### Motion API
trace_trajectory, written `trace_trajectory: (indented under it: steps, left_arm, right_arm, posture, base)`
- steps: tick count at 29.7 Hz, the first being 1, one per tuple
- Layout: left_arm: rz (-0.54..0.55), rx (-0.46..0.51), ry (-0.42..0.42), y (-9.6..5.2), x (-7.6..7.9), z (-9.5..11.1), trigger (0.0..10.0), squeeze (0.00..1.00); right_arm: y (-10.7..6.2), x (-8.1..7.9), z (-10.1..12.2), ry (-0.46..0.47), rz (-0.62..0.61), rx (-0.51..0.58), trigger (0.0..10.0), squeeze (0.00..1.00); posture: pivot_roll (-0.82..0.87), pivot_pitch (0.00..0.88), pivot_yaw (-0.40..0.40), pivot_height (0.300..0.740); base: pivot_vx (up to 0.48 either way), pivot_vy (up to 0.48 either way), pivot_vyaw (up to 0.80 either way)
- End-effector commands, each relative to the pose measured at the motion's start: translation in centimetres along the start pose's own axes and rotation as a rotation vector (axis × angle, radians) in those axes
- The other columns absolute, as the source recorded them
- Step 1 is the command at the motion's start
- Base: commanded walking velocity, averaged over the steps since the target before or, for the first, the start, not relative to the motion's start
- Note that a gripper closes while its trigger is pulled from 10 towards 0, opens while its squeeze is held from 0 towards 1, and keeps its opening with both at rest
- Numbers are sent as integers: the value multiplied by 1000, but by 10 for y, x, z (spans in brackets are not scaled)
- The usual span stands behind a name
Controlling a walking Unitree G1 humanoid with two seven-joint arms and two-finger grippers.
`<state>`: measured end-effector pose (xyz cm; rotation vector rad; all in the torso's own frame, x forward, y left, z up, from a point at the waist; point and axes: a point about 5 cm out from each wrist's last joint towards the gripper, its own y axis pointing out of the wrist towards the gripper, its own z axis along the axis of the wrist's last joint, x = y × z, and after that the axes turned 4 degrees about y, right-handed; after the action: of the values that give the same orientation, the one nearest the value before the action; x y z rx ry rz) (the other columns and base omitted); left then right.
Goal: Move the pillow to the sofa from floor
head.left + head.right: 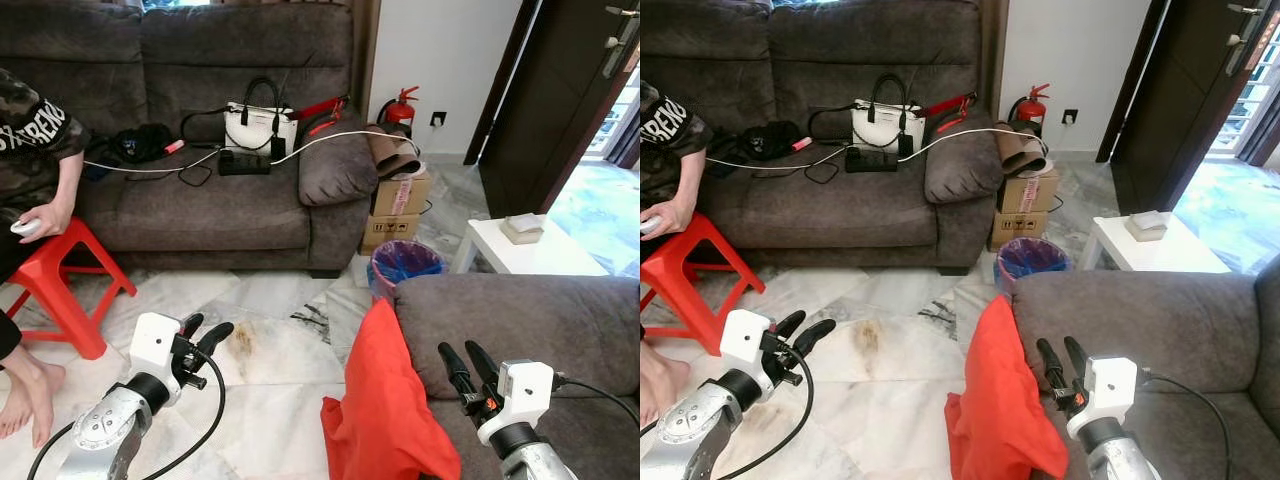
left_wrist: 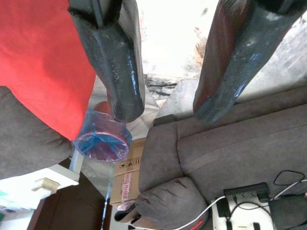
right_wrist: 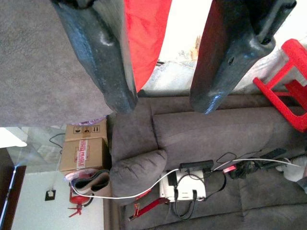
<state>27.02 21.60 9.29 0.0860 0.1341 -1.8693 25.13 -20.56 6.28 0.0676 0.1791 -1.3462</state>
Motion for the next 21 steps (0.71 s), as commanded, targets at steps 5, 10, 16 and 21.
trace_trajectory:
  steps: [5,10,16,21]
  left_arm:
    - [11,9,4,-2,0,3,10000,0]
    - [8,5,5,-1,0,2,10000,0]
    - [4,3,9,-2,1,2,10000,0]
    - [1,4,10,-1,1,2,10000,0]
  right_arm:
    - [1,1,-2,-5,3,-19,10000,0]
    - [1,1,-1,-18,1,-11,10000,0]
    - [2,-1,-3,-15,12,-15,10000,0]
    - [3,-1,-4,-21,18,-40,10000,0]
  posture:
    - [98,78,10,686]
    - [99,76,9,681]
    - [97,66,9,681]
    - [96,60,9,681]
  base:
    - [0,0,0]
    - [0,0,0]
    - [0,0,0]
    - [0,0,0]
